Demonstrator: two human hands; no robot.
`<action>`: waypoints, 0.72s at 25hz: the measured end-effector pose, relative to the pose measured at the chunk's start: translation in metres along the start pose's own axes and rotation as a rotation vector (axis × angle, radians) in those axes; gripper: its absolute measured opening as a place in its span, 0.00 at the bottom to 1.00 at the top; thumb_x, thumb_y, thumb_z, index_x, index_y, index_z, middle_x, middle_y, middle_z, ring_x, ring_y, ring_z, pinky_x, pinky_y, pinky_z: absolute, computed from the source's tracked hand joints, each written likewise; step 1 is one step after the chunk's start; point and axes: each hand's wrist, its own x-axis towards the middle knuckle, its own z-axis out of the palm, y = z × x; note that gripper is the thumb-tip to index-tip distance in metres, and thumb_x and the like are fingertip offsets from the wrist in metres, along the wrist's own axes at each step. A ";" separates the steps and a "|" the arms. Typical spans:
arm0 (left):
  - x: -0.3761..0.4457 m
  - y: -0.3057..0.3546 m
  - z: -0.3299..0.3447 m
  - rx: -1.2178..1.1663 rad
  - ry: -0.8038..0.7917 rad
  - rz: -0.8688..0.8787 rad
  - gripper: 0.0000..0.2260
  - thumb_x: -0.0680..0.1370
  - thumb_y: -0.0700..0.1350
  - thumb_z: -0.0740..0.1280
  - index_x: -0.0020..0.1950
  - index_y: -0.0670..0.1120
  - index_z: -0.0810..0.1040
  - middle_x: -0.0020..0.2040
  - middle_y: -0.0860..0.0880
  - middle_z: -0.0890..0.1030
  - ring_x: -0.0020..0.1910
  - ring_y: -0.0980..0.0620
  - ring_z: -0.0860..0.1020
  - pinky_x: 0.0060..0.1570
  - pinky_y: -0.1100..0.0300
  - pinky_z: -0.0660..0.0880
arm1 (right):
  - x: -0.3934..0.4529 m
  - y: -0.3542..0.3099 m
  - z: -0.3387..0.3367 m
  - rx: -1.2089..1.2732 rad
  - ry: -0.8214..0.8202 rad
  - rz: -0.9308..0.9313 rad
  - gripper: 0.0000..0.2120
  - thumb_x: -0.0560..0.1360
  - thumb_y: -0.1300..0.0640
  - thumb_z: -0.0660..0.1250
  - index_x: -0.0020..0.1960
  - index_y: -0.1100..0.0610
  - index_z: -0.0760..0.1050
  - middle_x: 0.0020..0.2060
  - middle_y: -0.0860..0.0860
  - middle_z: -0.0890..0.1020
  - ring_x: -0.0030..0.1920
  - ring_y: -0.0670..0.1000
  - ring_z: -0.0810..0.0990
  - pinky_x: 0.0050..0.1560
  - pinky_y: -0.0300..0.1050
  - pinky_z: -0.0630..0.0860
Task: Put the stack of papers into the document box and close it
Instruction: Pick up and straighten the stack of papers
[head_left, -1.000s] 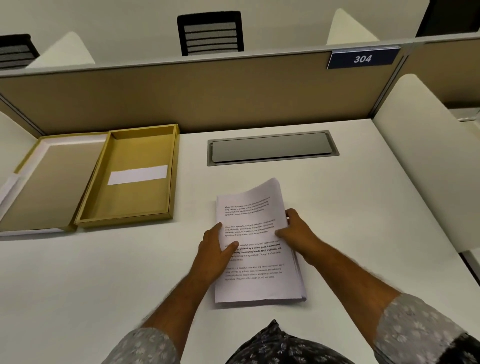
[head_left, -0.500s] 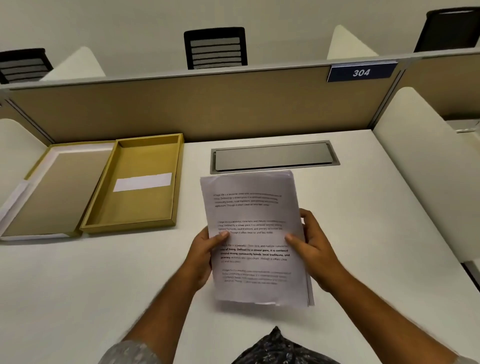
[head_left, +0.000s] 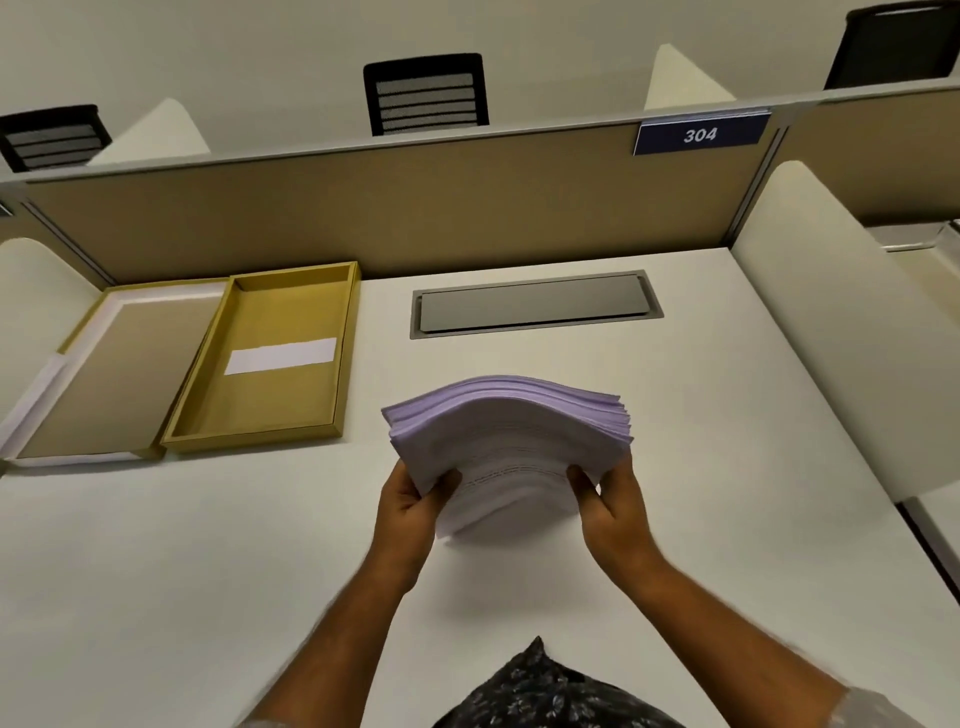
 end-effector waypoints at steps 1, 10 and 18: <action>0.002 -0.002 0.001 0.019 0.001 -0.013 0.14 0.74 0.48 0.76 0.57 0.64 0.84 0.55 0.54 0.87 0.55 0.55 0.84 0.49 0.64 0.82 | 0.004 0.002 -0.003 -0.015 -0.020 0.007 0.32 0.82 0.61 0.65 0.69 0.25 0.64 0.62 0.28 0.79 0.65 0.36 0.78 0.60 0.27 0.74; 0.009 -0.059 0.016 0.129 0.068 -0.198 0.20 0.74 0.36 0.79 0.60 0.55 0.84 0.54 0.51 0.88 0.53 0.48 0.86 0.46 0.59 0.85 | 0.042 0.077 -0.021 -0.413 -0.343 0.046 0.29 0.79 0.70 0.65 0.76 0.51 0.68 0.62 0.36 0.79 0.63 0.51 0.82 0.55 0.28 0.76; 0.014 -0.082 0.017 0.179 0.137 -0.167 0.16 0.75 0.38 0.79 0.53 0.58 0.83 0.52 0.53 0.87 0.53 0.48 0.85 0.51 0.54 0.84 | 0.045 0.088 -0.019 -0.538 -0.358 0.034 0.26 0.80 0.69 0.62 0.76 0.53 0.71 0.66 0.49 0.82 0.62 0.54 0.83 0.61 0.43 0.79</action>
